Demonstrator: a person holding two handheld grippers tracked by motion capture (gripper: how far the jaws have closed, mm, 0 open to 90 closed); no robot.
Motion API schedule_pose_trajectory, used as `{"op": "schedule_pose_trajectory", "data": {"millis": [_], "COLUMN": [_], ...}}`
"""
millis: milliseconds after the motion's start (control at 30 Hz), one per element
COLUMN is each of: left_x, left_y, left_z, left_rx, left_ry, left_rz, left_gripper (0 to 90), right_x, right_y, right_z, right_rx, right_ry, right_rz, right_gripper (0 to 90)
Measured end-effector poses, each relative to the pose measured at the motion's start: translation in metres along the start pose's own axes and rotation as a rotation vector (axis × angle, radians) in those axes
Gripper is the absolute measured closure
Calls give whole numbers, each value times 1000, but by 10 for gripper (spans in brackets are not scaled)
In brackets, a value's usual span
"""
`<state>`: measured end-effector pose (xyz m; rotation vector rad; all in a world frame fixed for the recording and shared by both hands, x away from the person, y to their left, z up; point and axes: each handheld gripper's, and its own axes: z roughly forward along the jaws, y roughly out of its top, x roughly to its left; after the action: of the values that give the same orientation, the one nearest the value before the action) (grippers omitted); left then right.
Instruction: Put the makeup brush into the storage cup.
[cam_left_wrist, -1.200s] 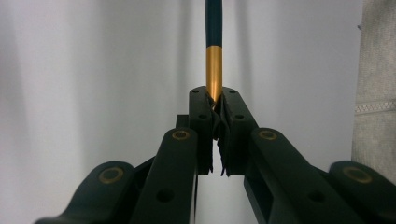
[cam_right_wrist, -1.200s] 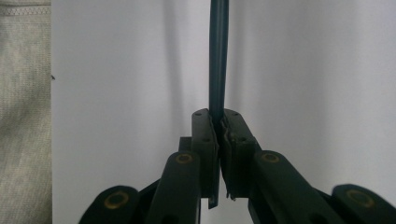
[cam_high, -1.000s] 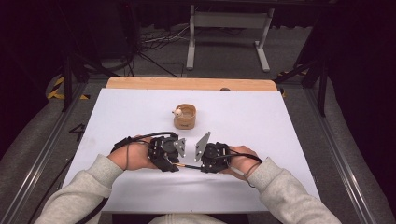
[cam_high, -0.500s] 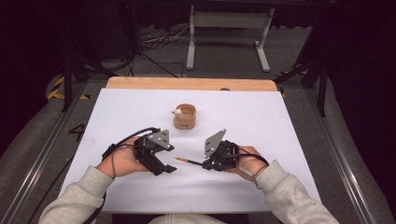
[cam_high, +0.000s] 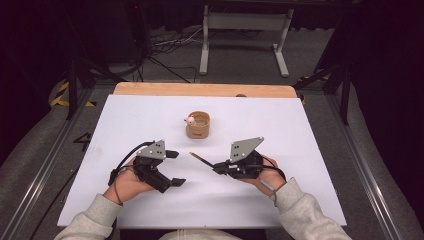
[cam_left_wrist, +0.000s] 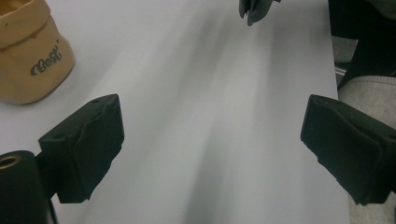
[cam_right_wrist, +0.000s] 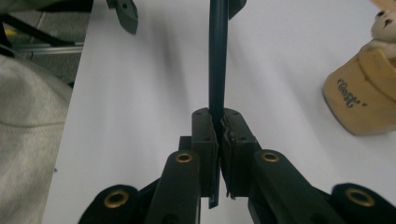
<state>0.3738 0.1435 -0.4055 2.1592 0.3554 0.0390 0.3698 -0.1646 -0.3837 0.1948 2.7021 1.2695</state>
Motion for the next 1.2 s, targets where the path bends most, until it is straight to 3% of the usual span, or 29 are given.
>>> {"op": "schedule_pose_trajectory", "data": {"millis": [333, 633, 967, 1200], "left_x": [1, 0, -3, -1], "left_y": [-10, -16, -16, -16], "left_z": [2, 4, 9, 6], "left_rx": [-73, -124, -154, -207], "left_ry": [8, 24, 28, 44], "left_rz": [-27, -40, -33, -39], "left_gripper": [29, 25, 25, 26], "right_x": [6, 11, 15, 15], "right_y": [-12, -22, -31, -35], "right_z": [1, 9, 20, 25], "right_rx": [-211, -364, -442, -455], "right_ry": [-61, -111, -151, -161], "right_rz": [42, 96, 119, 119], "right_gripper": [850, 850, 849, 849]}}
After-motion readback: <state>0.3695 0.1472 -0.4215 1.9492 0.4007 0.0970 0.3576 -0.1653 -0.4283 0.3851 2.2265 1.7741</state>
